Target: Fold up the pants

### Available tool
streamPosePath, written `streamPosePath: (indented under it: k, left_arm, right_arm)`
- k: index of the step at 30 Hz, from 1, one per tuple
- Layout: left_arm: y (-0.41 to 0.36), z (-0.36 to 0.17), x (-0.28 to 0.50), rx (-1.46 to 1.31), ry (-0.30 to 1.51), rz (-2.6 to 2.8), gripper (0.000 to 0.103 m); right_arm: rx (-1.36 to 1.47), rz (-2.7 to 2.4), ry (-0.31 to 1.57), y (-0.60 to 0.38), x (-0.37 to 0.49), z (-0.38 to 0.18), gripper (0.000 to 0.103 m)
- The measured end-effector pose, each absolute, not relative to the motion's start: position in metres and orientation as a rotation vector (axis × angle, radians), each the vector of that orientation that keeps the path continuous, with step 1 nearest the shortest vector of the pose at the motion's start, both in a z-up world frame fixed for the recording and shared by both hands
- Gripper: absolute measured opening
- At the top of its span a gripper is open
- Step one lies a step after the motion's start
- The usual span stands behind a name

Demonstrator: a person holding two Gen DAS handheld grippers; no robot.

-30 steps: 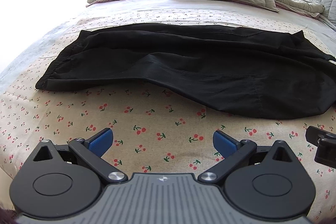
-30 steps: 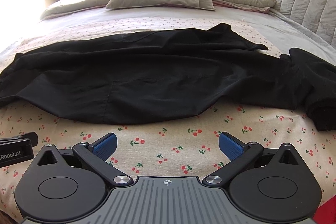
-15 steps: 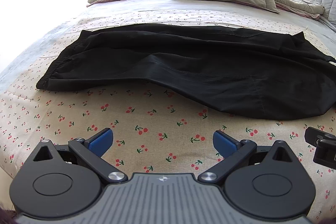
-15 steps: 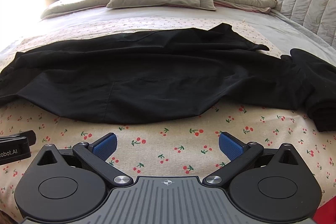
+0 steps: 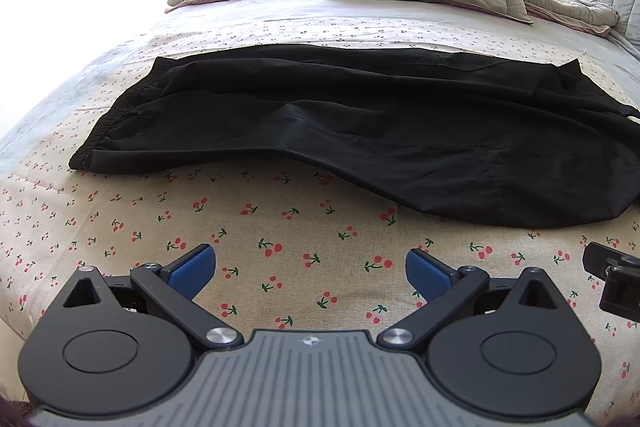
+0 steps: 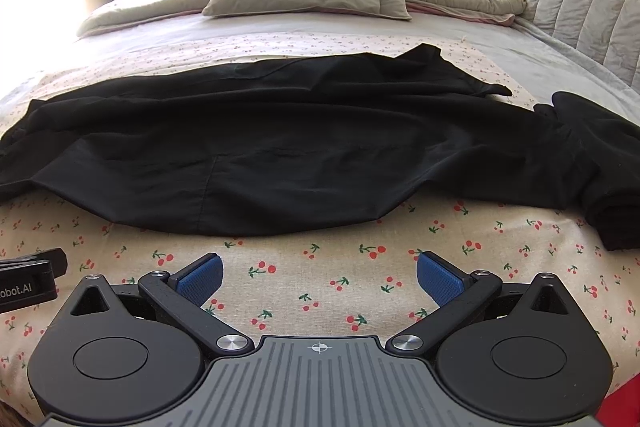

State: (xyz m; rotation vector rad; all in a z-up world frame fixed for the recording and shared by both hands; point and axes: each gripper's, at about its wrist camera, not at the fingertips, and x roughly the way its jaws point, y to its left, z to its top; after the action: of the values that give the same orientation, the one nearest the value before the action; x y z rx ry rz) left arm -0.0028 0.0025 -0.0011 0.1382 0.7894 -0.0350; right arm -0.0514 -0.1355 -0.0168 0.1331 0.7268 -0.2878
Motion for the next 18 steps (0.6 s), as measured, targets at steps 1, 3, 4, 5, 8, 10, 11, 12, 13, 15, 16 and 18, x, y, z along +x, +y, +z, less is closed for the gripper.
streamPosePath:
  k: [1,3,4,5,8,10,11,12,13,15,16,18]
  left_arm:
    - [0.0024,-0.0012,-0.0028,0.138,0.789,-0.035,0.103]
    - [0.0021,-0.0013,-0.0024,0.139,0.790,-0.034,0.103]
    - [0.0021,-0.0013,-0.0024,0.139,0.790,-0.035,0.103]
    - [0.0023,-0.0013,-0.0024,0.139,0.789,-0.034,0.103]
    - [0.0025,-0.0013,-0.0023,0.139,0.790,-0.035,0.103]
    - [0.0023,-0.0013,-0.0024,0.140,0.790,-0.035,0.103]
    - [0.0022,-0.0013,-0.0024,0.139,0.789,-0.035,0.103]
    - [0.0023,-0.0013,-0.0024,0.139,0.790,-0.035,0.103]
    - [0.0023,-0.0013,-0.0023,0.139,0.790,-0.035,0.103]
    - [0.0026,-0.0014,-0.0023,0.139,0.790,-0.035,0.103]
    - [0.0020,-0.0016,-0.0023,0.140,0.789,-0.035,0.103]
    - [0.0035,-0.0023,-0.0017,0.139,0.790,-0.033,0.103]
  right_arm:
    - [0.133,-0.288,0.727,-0.1355,-0.0514,-0.0170,0.103]
    - [0.133,-0.288,0.726,-0.1350,-0.0514,-0.0169,0.103]
    - [0.132,-0.288,0.726,-0.1353,-0.0514,-0.0170,0.103]
    - [0.132,-0.288,0.726,-0.1351,-0.0513,-0.0169,0.103]
    - [0.132,-0.288,0.727,-0.1351,-0.0512,-0.0169,0.103]
    - [0.132,-0.288,0.727,-0.1350,-0.0513,-0.0169,0.103]
    - [0.132,-0.288,0.726,-0.1350,-0.0513,-0.0170,0.103]
    - [0.132,-0.289,0.726,-0.1353,-0.0513,-0.0172,0.103]
    - [0.132,-0.288,0.725,-0.1354,-0.0513,-0.0172,0.103]
    - [0.132,-0.289,0.723,-0.1363,-0.0518,-0.0177,0.103]
    - [0.131,-0.290,0.721,-0.1365,-0.0524,-0.0181,0.103]
    - [0.128,-0.292,0.715,-0.1374,-0.0532,-0.0185,0.103]
